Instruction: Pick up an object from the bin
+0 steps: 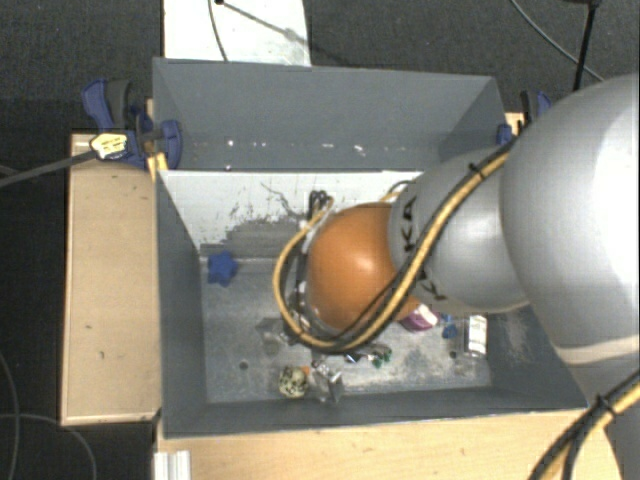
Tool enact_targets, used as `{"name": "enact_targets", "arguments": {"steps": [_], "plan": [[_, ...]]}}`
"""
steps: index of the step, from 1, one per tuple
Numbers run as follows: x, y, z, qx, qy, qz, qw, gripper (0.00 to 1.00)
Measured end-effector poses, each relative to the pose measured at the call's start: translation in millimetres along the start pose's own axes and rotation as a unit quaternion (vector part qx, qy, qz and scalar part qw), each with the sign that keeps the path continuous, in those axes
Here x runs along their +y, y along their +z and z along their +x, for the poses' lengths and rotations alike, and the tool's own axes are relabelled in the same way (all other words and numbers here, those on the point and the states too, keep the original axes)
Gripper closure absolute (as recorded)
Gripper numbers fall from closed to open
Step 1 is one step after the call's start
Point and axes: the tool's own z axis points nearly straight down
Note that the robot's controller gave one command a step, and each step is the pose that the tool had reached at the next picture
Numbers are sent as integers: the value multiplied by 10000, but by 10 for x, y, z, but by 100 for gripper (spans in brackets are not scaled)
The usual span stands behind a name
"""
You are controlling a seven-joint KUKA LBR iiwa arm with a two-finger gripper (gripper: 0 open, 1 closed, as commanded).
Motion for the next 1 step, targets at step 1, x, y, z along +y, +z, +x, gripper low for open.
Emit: {"name": "enact_targets", "arguments": {"steps": [1], "plan": [[19, 5, 9, 13, -2, -17, 10000, 100]]}}
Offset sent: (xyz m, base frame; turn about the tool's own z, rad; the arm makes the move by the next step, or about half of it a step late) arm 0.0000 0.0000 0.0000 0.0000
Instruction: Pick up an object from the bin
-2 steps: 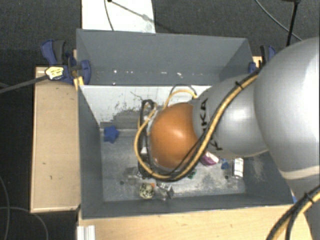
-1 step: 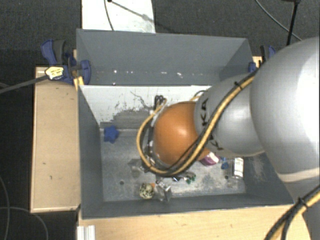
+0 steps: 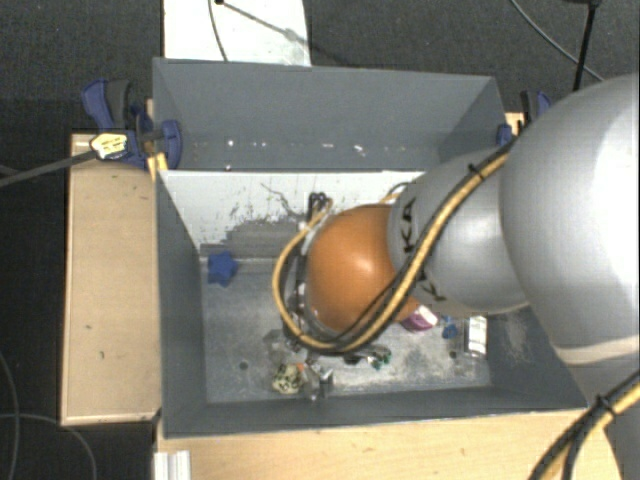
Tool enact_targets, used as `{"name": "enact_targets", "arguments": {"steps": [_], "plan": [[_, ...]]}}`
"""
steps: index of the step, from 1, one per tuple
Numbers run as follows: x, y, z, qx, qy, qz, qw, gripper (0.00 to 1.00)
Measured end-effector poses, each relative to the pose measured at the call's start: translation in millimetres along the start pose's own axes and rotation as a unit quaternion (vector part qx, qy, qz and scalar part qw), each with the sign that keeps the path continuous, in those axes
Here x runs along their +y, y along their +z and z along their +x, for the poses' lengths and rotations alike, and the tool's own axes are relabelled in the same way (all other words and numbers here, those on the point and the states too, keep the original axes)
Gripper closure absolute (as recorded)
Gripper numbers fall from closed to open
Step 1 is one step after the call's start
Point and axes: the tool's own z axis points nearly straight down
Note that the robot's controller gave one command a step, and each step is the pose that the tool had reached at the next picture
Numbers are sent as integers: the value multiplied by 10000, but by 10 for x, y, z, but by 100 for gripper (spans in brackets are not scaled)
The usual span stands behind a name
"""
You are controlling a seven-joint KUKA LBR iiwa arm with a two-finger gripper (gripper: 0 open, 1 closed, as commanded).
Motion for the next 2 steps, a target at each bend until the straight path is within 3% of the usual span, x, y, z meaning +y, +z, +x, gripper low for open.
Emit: {"name": "enact_targets", "arguments": {"steps": [1, 2], "plan": [[-10, -989, -26, -18, 17, 7, 10000, 100], [-16, -1212, -40, -3, 46, -1, 10000, 100]]}}
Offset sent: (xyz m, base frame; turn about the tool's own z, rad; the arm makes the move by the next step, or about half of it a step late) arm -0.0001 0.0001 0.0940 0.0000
